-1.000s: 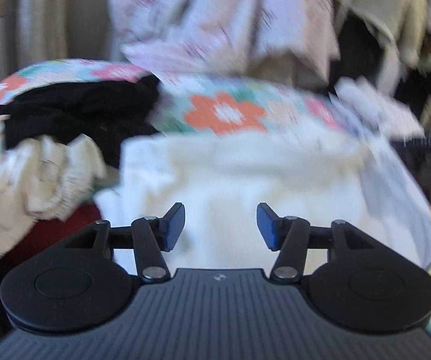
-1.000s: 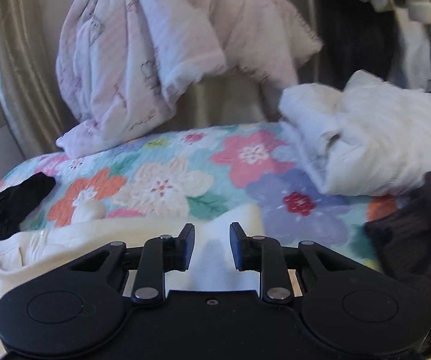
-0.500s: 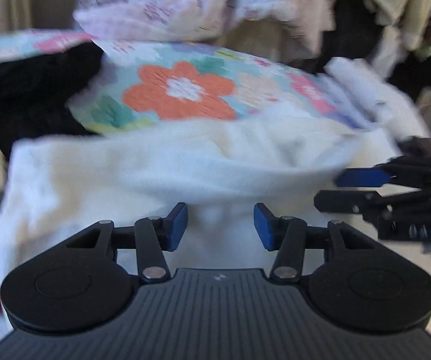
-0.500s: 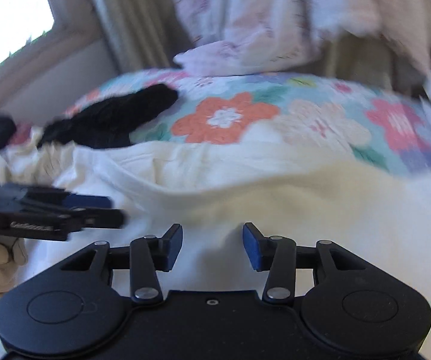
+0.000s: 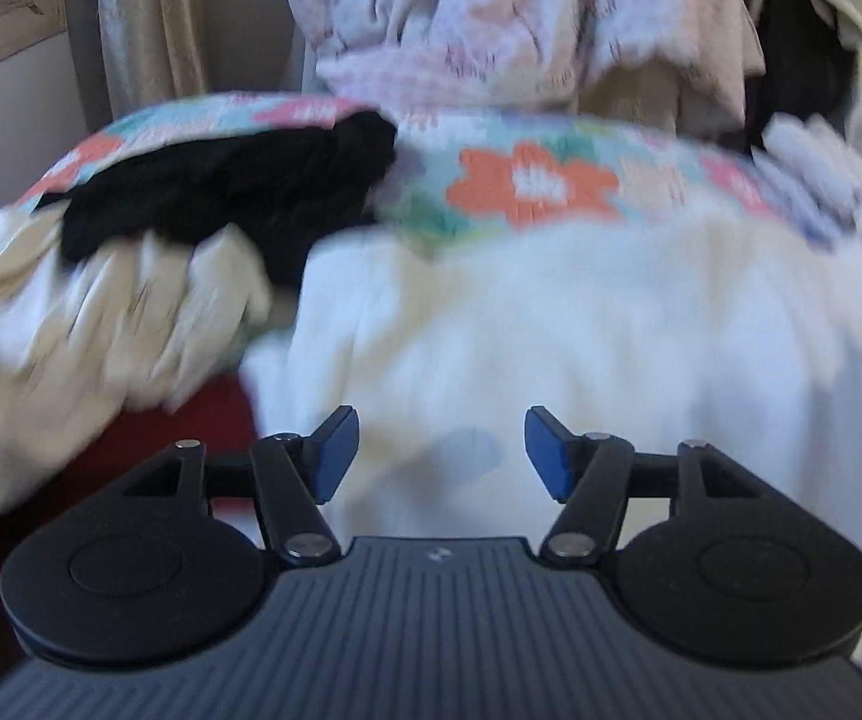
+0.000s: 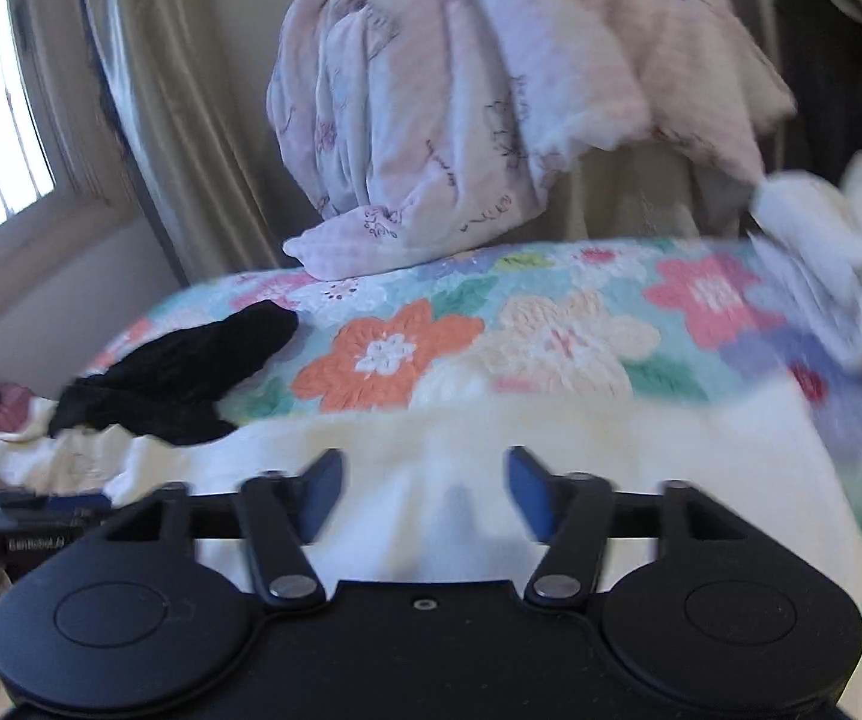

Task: Fold clothes

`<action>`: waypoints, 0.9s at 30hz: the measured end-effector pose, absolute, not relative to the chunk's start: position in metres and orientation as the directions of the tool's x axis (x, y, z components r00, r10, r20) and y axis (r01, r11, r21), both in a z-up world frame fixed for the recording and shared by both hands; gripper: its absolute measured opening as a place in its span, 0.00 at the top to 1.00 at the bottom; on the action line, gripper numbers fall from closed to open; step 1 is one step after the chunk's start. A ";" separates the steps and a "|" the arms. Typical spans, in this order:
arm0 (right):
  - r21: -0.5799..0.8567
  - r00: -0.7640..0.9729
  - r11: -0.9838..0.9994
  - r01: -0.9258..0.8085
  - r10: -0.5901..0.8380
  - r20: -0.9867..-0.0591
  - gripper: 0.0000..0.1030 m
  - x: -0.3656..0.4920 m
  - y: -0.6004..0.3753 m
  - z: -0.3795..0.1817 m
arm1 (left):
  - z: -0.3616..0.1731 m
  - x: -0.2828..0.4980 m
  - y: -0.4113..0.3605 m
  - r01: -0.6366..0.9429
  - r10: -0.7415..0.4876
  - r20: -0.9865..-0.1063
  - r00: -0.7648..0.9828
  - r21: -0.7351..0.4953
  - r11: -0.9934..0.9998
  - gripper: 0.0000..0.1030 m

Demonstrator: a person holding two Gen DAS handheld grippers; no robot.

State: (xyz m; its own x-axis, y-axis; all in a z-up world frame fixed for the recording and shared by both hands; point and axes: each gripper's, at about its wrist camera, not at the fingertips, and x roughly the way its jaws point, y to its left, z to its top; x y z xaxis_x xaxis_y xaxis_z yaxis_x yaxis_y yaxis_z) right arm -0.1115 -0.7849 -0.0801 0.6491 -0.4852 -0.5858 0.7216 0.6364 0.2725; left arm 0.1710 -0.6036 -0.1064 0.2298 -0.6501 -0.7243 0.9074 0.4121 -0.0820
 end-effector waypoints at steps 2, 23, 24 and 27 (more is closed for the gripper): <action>0.280 0.629 0.614 0.738 -0.475 -0.616 0.25 -0.132 -0.770 -0.091 | -0.115 0.160 -0.586 0.918 -0.625 -0.739 0.250 -0.024 0.396 0.38; 0.225 0.435 0.405 0.886 -0.559 -0.706 0.18 -0.271 -0.706 -0.134 | -0.128 0.177 -0.451 0.734 -0.666 -0.732 0.144 -0.372 0.568 0.36; 0.270 0.460 0.396 0.878 -0.538 -0.707 0.17 -0.274 -0.704 -0.137 | -0.124 0.176 -0.447 0.729 -0.681 -0.721 0.131 -0.395 0.559 0.36; 0.305 0.479 0.387 0.870 -0.518 -0.708 0.17 -0.267 -0.697 -0.143 | -0.126 0.167 -0.438 0.704 -0.724 -0.687 0.056 -0.487 0.517 0.35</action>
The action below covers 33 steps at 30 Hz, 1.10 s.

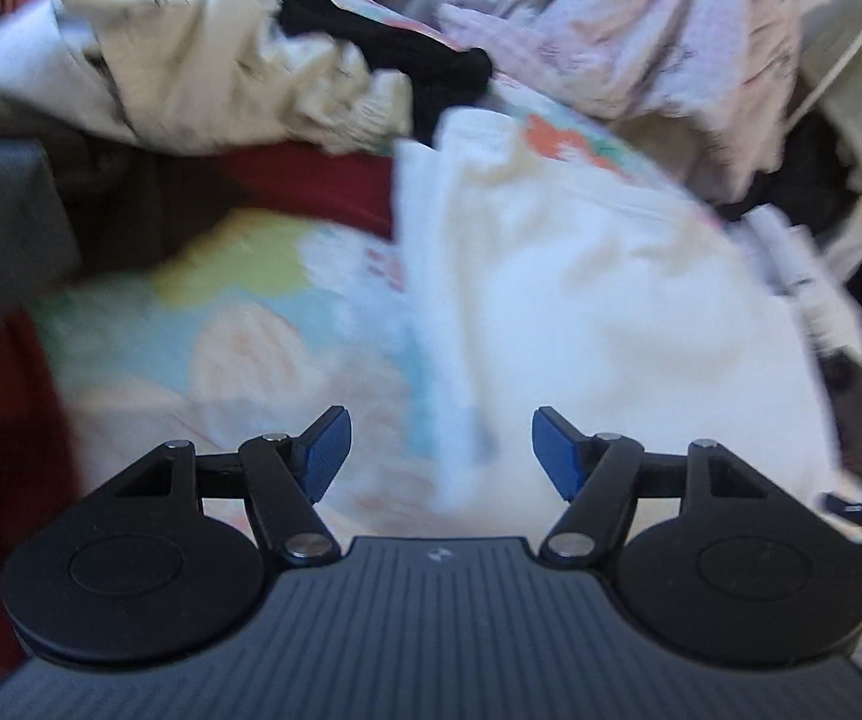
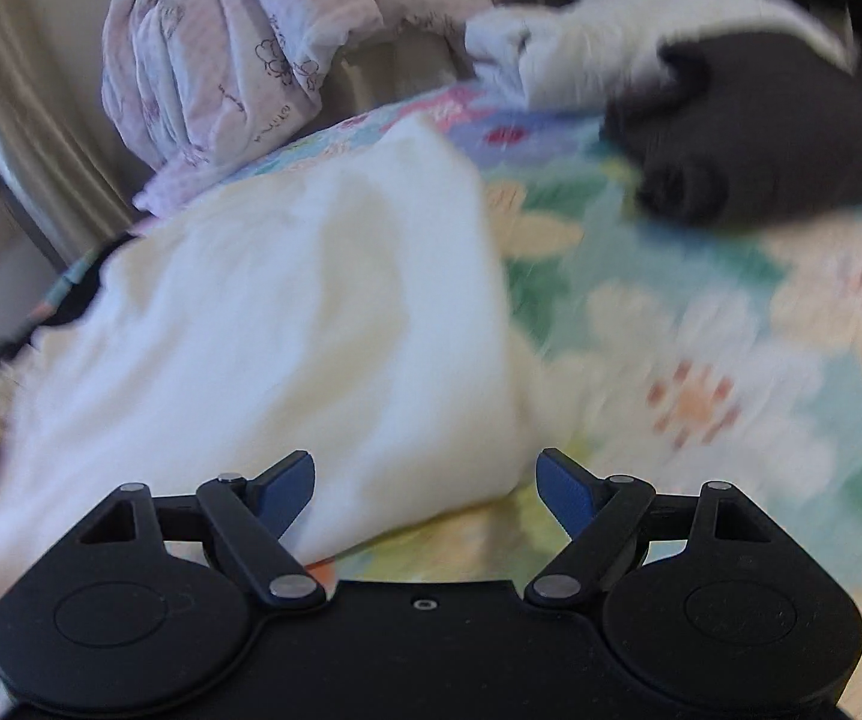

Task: Fold clothes
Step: 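Grasp the hoodie edge with the right gripper and lift it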

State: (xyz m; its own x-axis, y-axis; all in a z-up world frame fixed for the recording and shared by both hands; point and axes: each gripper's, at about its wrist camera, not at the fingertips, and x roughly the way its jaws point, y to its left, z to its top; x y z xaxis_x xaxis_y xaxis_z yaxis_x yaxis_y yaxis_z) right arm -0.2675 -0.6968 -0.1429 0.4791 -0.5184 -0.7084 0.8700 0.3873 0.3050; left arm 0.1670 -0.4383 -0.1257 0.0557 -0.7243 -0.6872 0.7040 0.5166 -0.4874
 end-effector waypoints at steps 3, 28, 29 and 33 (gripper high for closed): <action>0.330 0.493 0.381 0.864 -0.503 -0.710 0.17 -0.260 -0.689 -0.148 | -0.146 0.155 -0.444 0.681 -0.689 -0.725 0.007 -0.501 0.534 0.35; 0.788 0.640 -0.043 0.614 -0.557 -0.529 0.17 -0.262 -0.732 -0.218 | -0.113 0.044 -0.501 0.937 -0.827 -0.539 0.162 -0.180 0.300 0.33; 0.783 0.637 -0.029 0.621 -0.563 -0.526 0.15 -0.261 -0.735 -0.218 | -0.114 0.041 -0.509 0.947 -0.827 -0.547 0.130 -0.179 0.268 0.34; 0.798 0.649 0.018 0.602 -0.592 -0.477 0.35 -0.266 -0.747 -0.219 | -0.101 0.020 -0.510 0.966 -0.842 -0.512 0.173 -0.080 0.247 0.33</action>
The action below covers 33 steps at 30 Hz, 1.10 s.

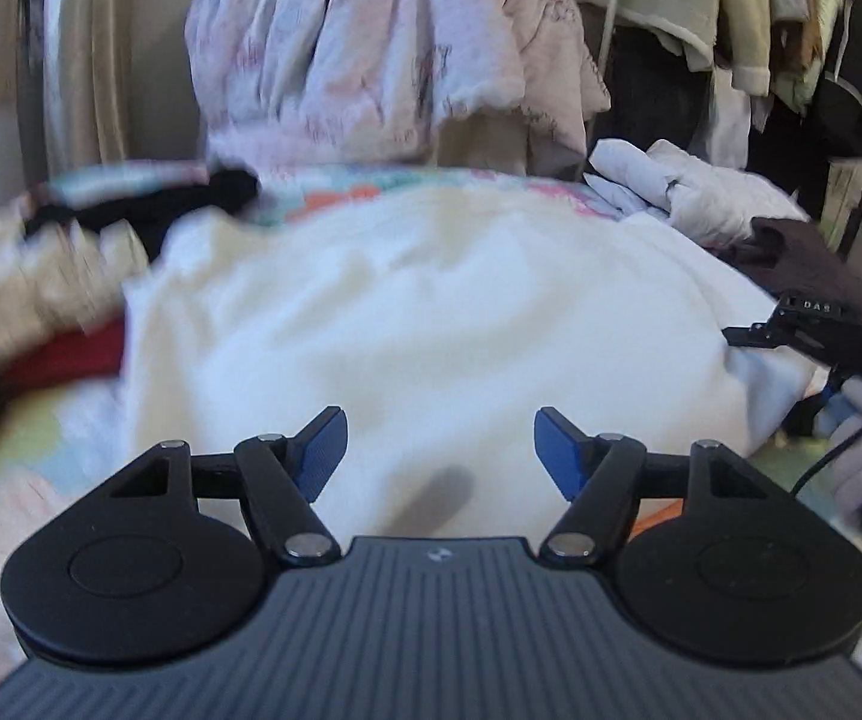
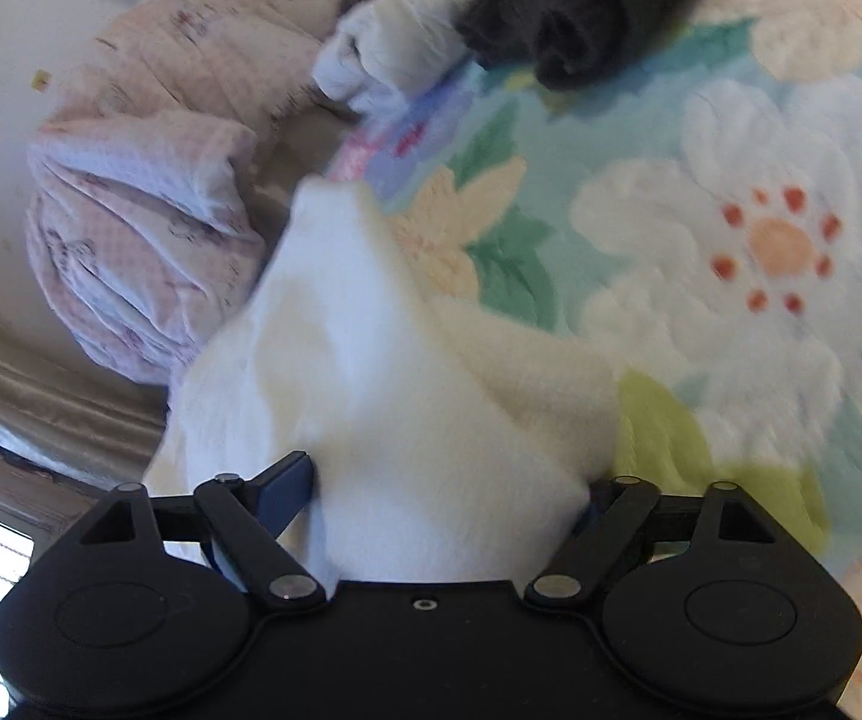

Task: Fold clothes

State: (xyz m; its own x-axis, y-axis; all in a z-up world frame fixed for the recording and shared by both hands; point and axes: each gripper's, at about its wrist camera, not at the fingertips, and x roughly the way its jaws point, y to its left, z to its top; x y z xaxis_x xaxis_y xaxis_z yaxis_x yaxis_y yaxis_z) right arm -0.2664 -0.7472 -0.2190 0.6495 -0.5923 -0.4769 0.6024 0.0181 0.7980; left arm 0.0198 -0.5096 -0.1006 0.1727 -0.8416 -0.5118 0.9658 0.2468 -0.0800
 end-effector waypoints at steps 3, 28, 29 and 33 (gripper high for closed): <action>0.821 0.689 0.056 0.568 -0.579 -0.437 0.60 -0.271 -0.754 -0.214 | -0.094 0.001 -0.509 0.984 -0.874 -0.462 0.154 -0.010 0.179 0.32; 0.339 0.824 0.855 0.392 -0.163 -0.543 0.72 -0.076 -0.670 -0.075 | -0.125 0.092 -0.488 0.877 -0.828 -0.558 0.050 -0.373 0.304 0.34; 0.322 0.816 0.872 0.369 -0.138 -0.562 0.72 -0.066 -0.665 -0.076 | -0.128 0.094 -0.487 0.880 -0.815 -0.575 0.075 -0.347 0.326 0.31; 0.300 0.790 0.904 0.304 -0.062 -0.610 0.72 -0.036 -0.651 -0.090 | -0.140 0.102 -0.484 0.883 -0.753 -0.634 0.175 -0.238 0.405 0.32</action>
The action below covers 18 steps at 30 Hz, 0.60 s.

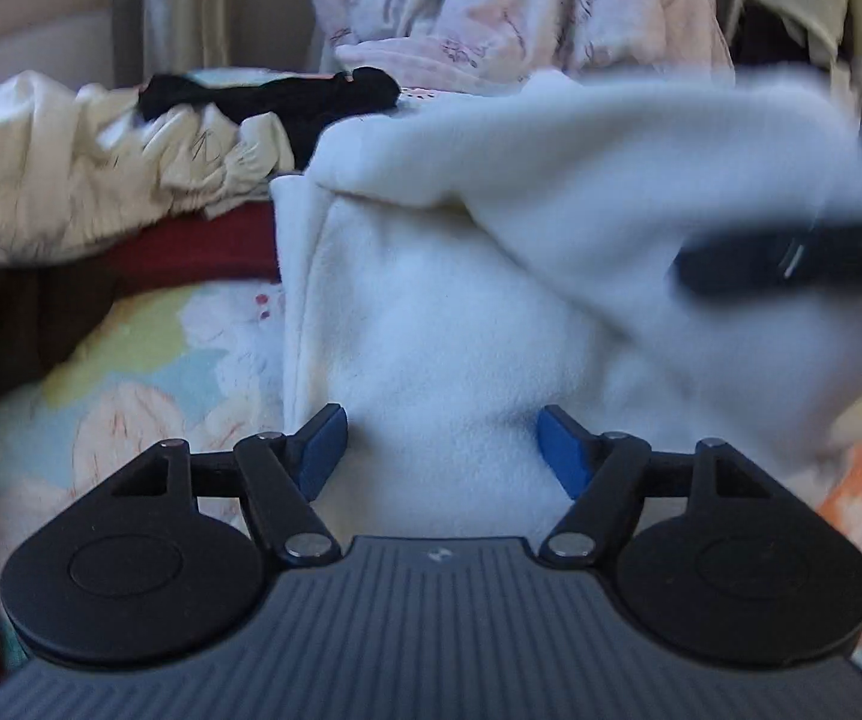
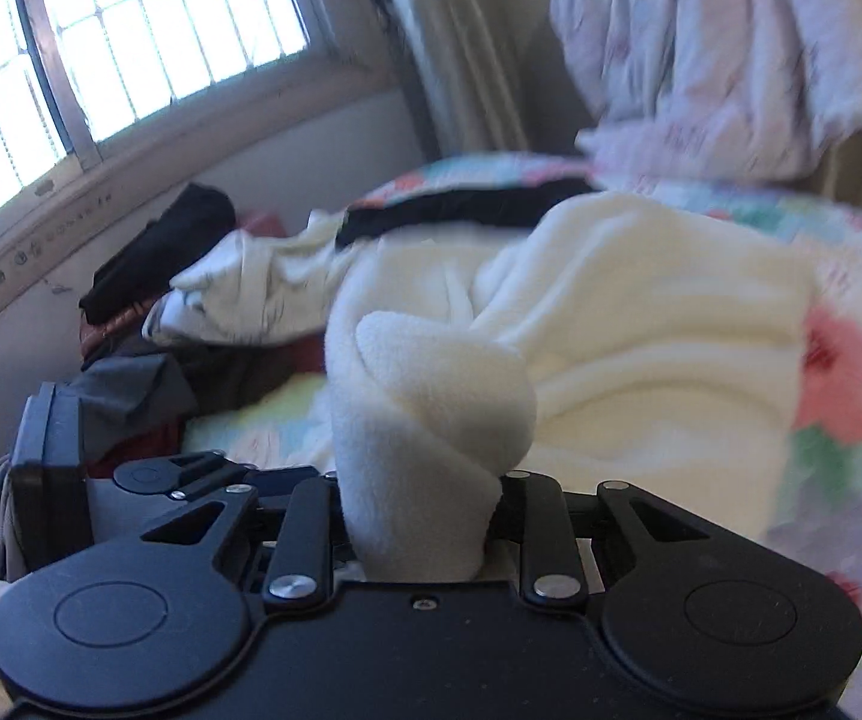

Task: Fold clothes

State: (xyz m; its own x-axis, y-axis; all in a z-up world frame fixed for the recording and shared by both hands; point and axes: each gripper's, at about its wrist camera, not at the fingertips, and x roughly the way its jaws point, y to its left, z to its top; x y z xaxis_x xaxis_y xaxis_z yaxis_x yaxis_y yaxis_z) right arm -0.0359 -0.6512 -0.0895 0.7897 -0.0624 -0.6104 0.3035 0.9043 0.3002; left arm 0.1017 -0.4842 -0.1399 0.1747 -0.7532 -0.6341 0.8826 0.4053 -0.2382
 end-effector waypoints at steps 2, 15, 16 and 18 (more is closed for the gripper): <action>0.296 0.787 0.908 0.295 -0.055 -0.615 0.72 -0.031 -0.647 -0.095 | -0.143 0.107 -0.482 0.877 -0.742 -0.643 0.190 -0.229 0.423 0.33; 0.288 0.811 0.921 0.261 -0.047 -0.583 0.72 -0.007 -0.617 -0.083 | -0.152 0.144 -0.472 0.779 -0.798 -0.597 0.076 -0.464 0.422 0.33; 0.264 0.796 0.928 0.263 -0.054 -0.603 0.72 -0.004 -0.611 -0.094 | -0.151 0.146 -0.470 0.774 -0.803 -0.591 0.077 -0.473 0.421 0.33; 0.242 0.780 0.932 0.271 -0.065 -0.623 0.72 -0.001 -0.603 -0.112 | -0.148 0.150 -0.467 0.764 -0.812 -0.578 0.077 -0.490 0.421 0.33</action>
State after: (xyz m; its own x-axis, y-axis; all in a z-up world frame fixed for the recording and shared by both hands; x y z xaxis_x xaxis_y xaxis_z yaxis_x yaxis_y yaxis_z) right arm -0.0011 -0.6025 -0.1120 0.7796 -0.0651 -0.6229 0.2712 0.9315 0.2422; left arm 0.1500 -0.4669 -0.1484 0.0772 -0.8125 -0.5779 0.7637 0.4208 -0.4896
